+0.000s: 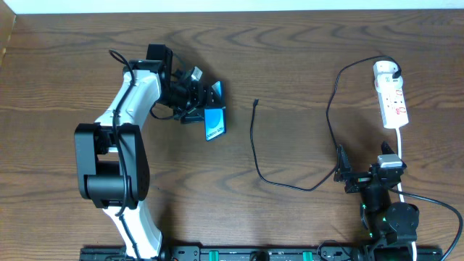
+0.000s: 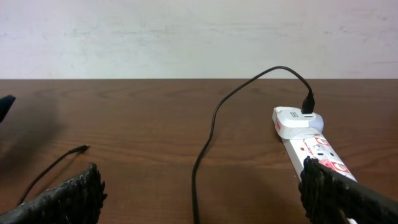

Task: Plug charger to phone and switch on socket
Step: 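Lift the phone with the left gripper and tilt it upright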

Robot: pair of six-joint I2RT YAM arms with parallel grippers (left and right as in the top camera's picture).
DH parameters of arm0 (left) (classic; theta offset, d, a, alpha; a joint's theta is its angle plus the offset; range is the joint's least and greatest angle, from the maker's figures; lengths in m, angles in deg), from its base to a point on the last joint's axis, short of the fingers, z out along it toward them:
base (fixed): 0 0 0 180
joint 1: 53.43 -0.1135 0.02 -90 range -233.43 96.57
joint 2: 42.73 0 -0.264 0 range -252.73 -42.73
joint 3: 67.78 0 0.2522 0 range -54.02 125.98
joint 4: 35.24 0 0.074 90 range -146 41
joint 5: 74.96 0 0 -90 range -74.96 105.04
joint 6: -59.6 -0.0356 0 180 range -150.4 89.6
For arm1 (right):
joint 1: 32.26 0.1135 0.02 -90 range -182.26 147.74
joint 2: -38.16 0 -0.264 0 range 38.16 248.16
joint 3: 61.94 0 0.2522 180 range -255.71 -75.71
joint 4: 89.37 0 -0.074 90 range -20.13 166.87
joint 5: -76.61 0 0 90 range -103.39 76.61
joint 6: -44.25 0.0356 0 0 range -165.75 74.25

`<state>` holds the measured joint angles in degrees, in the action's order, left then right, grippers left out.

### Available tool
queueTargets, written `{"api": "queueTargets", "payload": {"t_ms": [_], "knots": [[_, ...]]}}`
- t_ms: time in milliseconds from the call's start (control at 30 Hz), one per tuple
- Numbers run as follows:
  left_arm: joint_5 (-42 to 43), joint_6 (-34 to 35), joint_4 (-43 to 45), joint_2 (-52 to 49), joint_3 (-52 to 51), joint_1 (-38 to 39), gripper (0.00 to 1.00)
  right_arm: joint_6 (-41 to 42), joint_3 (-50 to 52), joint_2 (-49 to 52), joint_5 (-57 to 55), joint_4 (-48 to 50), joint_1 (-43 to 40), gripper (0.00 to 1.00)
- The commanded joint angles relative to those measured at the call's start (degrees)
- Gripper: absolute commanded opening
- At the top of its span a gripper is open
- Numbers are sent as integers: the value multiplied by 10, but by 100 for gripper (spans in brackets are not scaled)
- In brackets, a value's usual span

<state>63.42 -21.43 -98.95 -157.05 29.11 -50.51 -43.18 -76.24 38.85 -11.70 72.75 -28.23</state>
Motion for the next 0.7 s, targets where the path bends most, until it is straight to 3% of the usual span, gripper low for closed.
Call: {"api": "queueTargets", "payload": {"t_ms": [0,267,533,667], "knots": [[78,14,4,21,15,-11,70,6,2,-3,-1,-1,-2,99],[180,71,51,21,15,-33,70,6,2,-3,-1,-1,-2,99],[192,212,77,21,15,-46,70,6,2,-3,-1,-1,-2,99],[208,227,81,21,15,-46,70,6,2,-3,-1,-1,-2,99]]}}
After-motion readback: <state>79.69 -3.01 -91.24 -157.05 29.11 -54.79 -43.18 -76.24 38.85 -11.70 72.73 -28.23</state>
